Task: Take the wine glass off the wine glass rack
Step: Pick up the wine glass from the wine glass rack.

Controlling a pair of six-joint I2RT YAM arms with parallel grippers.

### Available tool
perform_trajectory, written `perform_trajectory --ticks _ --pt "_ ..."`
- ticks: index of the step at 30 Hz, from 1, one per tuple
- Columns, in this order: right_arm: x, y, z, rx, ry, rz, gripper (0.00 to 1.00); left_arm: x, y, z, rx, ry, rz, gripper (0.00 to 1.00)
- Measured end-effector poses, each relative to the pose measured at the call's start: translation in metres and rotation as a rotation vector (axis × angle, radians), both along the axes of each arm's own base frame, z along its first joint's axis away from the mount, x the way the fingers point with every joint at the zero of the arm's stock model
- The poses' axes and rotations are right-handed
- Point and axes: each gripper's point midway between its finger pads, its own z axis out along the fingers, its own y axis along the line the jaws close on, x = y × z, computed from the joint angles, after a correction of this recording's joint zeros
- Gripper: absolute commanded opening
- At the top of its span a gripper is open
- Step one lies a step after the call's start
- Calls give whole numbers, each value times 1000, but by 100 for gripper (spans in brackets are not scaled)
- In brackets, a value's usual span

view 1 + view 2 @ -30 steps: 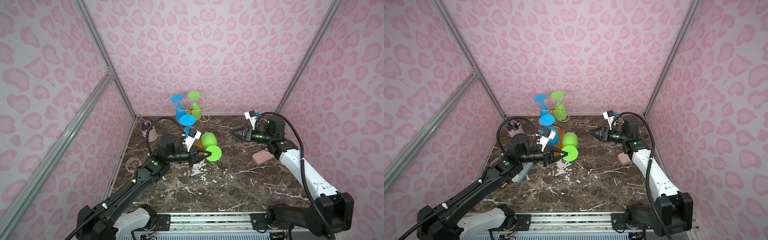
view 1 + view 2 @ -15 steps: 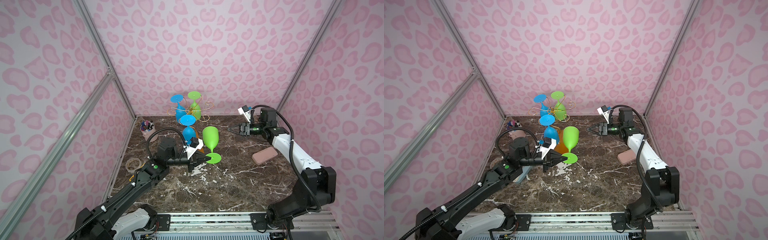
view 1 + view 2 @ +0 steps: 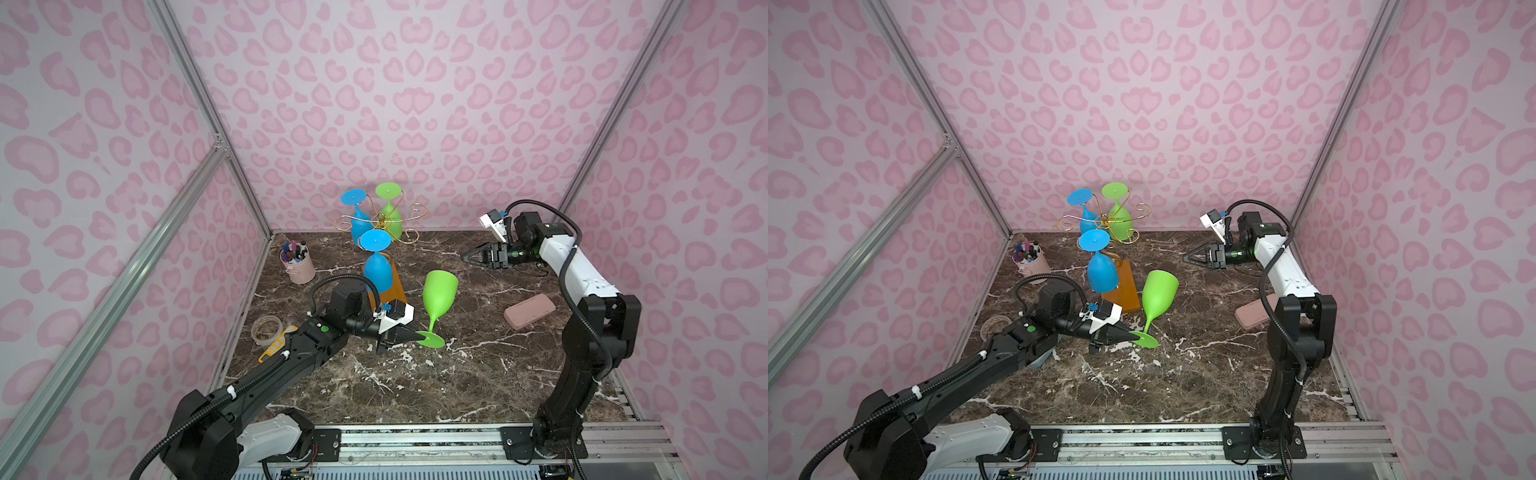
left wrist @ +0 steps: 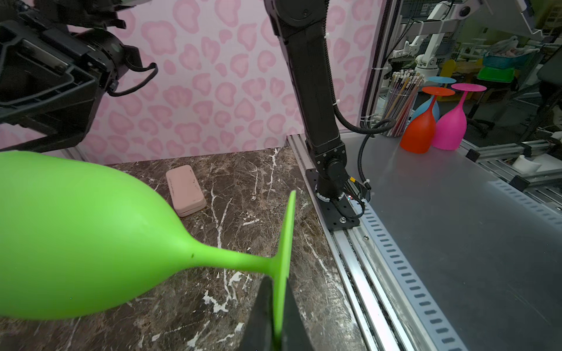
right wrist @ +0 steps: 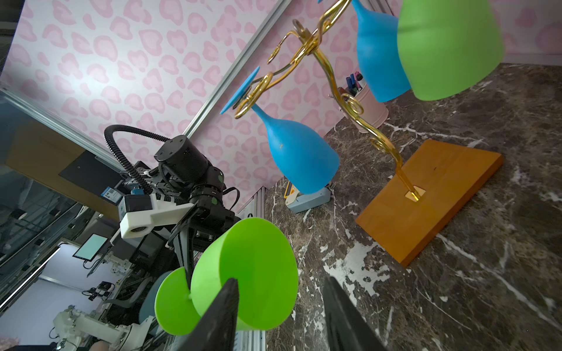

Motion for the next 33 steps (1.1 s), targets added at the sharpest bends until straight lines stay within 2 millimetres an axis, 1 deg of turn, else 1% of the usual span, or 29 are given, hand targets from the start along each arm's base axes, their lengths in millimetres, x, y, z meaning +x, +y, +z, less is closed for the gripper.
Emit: perform_trajectory --ticks 3,5,7,12,18,21,23,28,30,33 --pt "-7 4 -12 -5 38 32 45 3 -2 -6 8 4 -13 3" --pt "-13 9 -16 -12 45 56 43 3 0 -8 8 7 -22 3" --pt "-17 11 -15 -10 47 66 41 2 1 -7 2 8 -33 3" --pt "-9 7 -13 6 2 55 39 2 4 -5 -12 1 -48 3" --pt "-6 14 -23 3 21 74 37 11 11 2 -34 1 -43 3" --pt "-3 15 -21 7 11 76 37 14 14 5 -46 14 -54 3" --pt "2 15 -20 8 3 73 37 14 14 4 -48 22 -62 3" --pt "19 7 -16 9 3 45 45 15 16 2 -48 38 -65 3" --pt "22 4 -11 10 -2 35 50 16 16 3 -50 38 -64 3" --pt "24 2 -2 13 -14 26 59 16 17 4 -51 36 -65 3"
